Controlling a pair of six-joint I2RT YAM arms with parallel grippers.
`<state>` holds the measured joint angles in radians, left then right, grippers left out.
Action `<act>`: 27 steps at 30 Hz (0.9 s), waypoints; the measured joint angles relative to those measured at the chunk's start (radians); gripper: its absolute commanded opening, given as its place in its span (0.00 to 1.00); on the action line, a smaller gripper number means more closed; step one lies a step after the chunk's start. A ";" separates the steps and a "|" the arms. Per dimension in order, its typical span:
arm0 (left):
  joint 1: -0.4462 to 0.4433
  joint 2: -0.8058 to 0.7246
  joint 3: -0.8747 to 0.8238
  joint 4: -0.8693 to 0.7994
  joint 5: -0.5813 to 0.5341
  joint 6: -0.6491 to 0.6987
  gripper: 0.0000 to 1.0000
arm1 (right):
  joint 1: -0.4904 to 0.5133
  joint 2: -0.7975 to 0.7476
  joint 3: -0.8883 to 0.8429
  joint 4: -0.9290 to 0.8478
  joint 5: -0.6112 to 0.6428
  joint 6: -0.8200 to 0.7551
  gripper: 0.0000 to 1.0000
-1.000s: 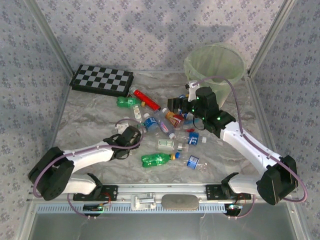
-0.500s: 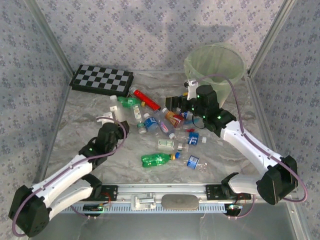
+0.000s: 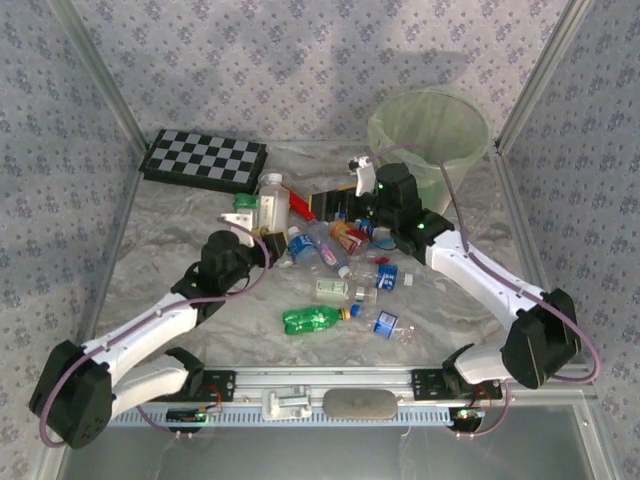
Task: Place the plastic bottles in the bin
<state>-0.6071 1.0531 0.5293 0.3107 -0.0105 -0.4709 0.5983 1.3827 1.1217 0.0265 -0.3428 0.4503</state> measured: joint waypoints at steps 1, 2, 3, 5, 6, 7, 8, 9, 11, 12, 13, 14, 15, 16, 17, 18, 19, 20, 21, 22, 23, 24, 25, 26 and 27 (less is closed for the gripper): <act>-0.006 0.017 0.013 0.012 0.013 0.004 0.45 | 0.004 0.010 0.003 0.005 -0.008 0.007 1.00; -0.016 0.031 0.025 0.025 0.026 0.010 0.45 | 0.008 0.021 0.009 0.010 -0.016 0.015 1.00; -0.026 0.042 0.035 0.031 0.034 0.016 0.45 | 0.012 0.031 0.014 0.016 -0.021 0.021 1.00; -0.057 0.070 0.065 0.038 0.051 0.035 0.45 | 0.020 0.053 0.024 0.027 -0.034 0.033 1.00; -0.070 0.079 0.075 0.040 0.056 0.044 0.45 | 0.023 0.061 0.028 0.030 -0.038 0.037 1.00; -0.085 0.088 0.085 0.043 0.061 0.056 0.45 | 0.025 0.068 0.030 0.034 -0.041 0.041 1.00; -0.097 0.093 0.091 0.045 0.064 0.065 0.46 | 0.027 0.075 0.030 0.035 -0.041 0.043 1.00; -0.108 0.097 0.097 0.045 0.066 0.072 0.46 | 0.029 0.080 0.030 0.035 -0.041 0.044 1.00; -0.124 0.103 0.100 0.049 0.067 0.086 0.46 | 0.030 0.092 0.030 0.035 -0.042 0.049 0.99; -0.129 0.105 0.100 0.050 0.067 0.090 0.46 | 0.030 0.095 0.030 0.034 -0.041 0.050 0.99; -0.132 0.107 0.100 0.052 0.066 0.093 0.46 | 0.030 0.099 0.030 0.034 -0.040 0.051 0.98; -0.134 0.108 0.100 0.053 0.066 0.094 0.46 | 0.030 0.101 0.031 0.034 -0.040 0.051 0.96; -0.136 0.109 0.100 0.053 0.066 0.096 0.46 | 0.030 0.102 0.030 0.034 -0.040 0.050 0.93; -0.136 0.109 0.100 0.053 0.066 0.097 0.46 | 0.030 0.102 0.031 0.034 -0.040 0.051 0.91; -0.138 0.110 0.101 0.054 0.066 0.097 0.46 | 0.030 0.103 0.031 0.033 -0.040 0.051 0.88; -0.141 0.112 0.101 0.055 0.066 0.100 0.46 | 0.030 0.104 0.031 0.034 -0.040 0.052 0.86; -0.145 0.113 0.101 0.055 0.066 0.103 0.46 | 0.030 0.106 0.031 0.034 -0.040 0.055 0.84; -0.150 0.114 0.101 0.056 0.066 0.105 0.46 | 0.030 0.108 0.031 0.032 -0.040 0.054 0.81; -0.153 0.114 0.101 0.056 0.064 0.108 0.46 | 0.030 0.111 0.031 0.031 -0.040 0.055 0.78; -0.154 0.114 0.101 0.057 0.064 0.109 0.47 | 0.029 0.114 0.031 0.031 -0.040 0.057 0.76; -0.158 0.115 0.102 0.058 0.062 0.112 0.48 | 0.029 0.117 0.031 0.030 -0.040 0.057 0.74; -0.159 0.115 0.103 0.058 0.061 0.113 0.49 | 0.029 0.119 0.031 0.030 -0.041 0.058 0.71; -0.161 0.115 0.104 0.058 0.058 0.115 0.51 | 0.029 0.119 0.031 0.030 -0.041 0.061 0.69; -0.162 0.115 0.104 0.058 0.055 0.116 0.52 | 0.028 0.119 0.031 0.031 -0.042 0.063 0.67; -0.164 0.115 0.104 0.059 0.050 0.120 0.55 | 0.027 0.119 0.032 0.031 -0.044 0.067 0.64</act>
<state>-0.7708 1.1683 0.6331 0.3698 0.0395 -0.3511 0.6258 1.5021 1.1534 0.0578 -0.3866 0.5175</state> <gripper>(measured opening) 0.533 0.685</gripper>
